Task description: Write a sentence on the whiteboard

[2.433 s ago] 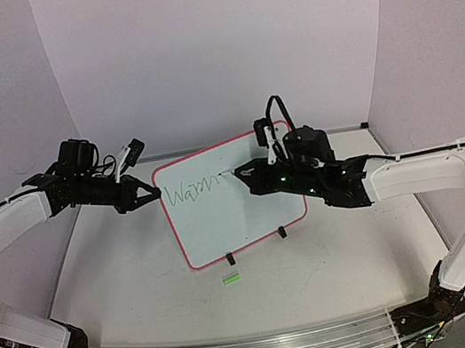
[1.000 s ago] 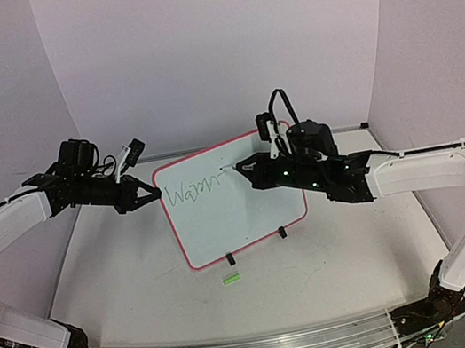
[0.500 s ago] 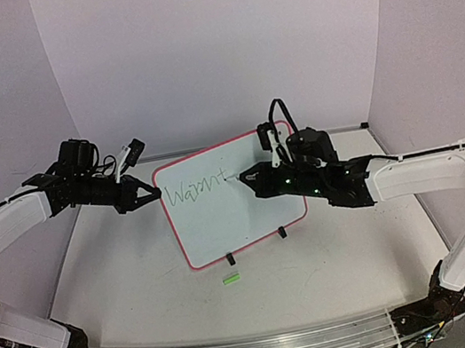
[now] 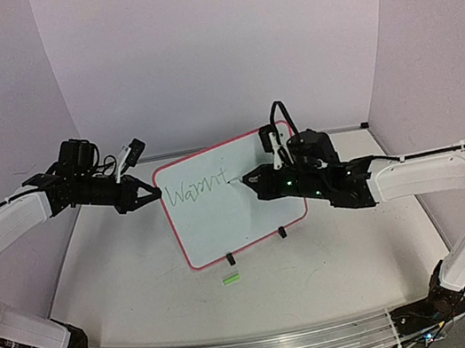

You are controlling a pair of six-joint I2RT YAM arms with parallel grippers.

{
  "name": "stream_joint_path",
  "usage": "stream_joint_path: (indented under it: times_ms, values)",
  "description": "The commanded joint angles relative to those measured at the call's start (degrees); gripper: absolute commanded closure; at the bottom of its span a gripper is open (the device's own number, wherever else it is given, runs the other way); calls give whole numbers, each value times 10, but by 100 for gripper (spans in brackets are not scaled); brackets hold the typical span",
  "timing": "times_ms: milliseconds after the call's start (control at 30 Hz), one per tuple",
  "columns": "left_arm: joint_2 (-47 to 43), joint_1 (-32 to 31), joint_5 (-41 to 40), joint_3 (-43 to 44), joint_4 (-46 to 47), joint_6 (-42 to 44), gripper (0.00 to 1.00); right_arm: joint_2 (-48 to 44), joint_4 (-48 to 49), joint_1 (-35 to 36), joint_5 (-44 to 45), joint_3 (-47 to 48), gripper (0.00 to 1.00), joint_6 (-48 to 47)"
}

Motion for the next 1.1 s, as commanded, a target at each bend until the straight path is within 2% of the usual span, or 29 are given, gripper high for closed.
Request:
stream_joint_path:
  times_ms: [0, 1067]
  values:
    - [13, -18, -17, 7, -29, 19, 100, -36, 9, -4, 33, -2, 100, -14]
    - [10, -18, -19, 7, -30, 20, 100, -5, 26, -14, 27, 47, 100, -39]
